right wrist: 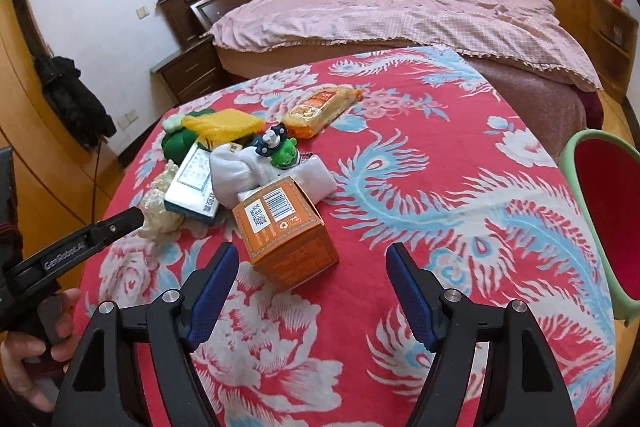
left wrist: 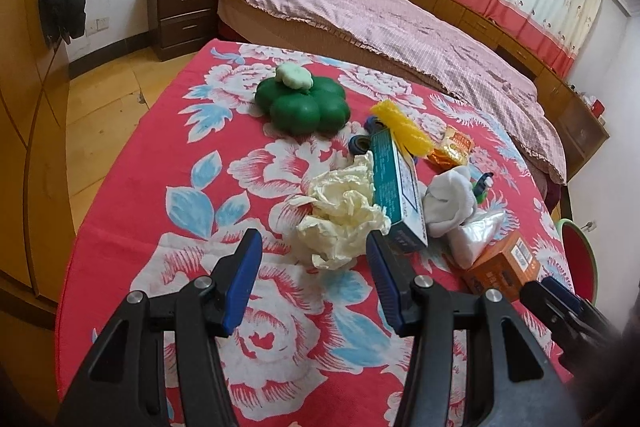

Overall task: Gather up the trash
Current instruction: 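Grasp the crumpled cream plastic with the left tool while the right tool grasps the orange cardboard box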

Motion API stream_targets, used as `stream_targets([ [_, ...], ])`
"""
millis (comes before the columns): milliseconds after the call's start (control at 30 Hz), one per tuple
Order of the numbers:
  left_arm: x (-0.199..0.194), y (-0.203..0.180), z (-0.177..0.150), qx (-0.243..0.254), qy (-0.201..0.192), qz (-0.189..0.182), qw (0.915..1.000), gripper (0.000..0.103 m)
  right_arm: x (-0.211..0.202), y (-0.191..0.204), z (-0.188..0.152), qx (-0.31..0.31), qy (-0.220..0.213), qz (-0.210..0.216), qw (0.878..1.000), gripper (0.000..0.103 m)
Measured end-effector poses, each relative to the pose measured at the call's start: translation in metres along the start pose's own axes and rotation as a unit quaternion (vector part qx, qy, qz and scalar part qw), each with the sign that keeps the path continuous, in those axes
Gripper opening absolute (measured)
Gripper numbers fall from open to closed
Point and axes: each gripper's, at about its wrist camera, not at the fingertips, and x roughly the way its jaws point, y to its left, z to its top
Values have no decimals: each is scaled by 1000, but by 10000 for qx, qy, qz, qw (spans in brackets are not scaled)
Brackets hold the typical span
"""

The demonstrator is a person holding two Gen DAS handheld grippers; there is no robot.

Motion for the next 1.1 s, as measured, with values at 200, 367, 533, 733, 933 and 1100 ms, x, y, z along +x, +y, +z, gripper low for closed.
stream_targets([
  [200,6,0,-2,30,63,-49,10000,54,13,3,1,-111,22,-84,9999,76],
  [367,9,-3,-1,82,62,-118,9999,54,15,4,3,-252,-7,-71,9997,51],
  [533,7,-6,0,131,27,-227,9997,54,9,-2,1,-182,-67,-63,9998,50],
  [733,11,-15,0,235,51,-274,9993,54,-7,-12,2,-95,-243,-121,9996,50],
  [933,19,-17,1,109,102,-337,9993,54,-18,-22,1,25,-317,-171,9993,50],
  [1100,18,-14,1,-24,108,-470,9988,38,-21,-26,-1,87,-341,-172,9992,50],
])
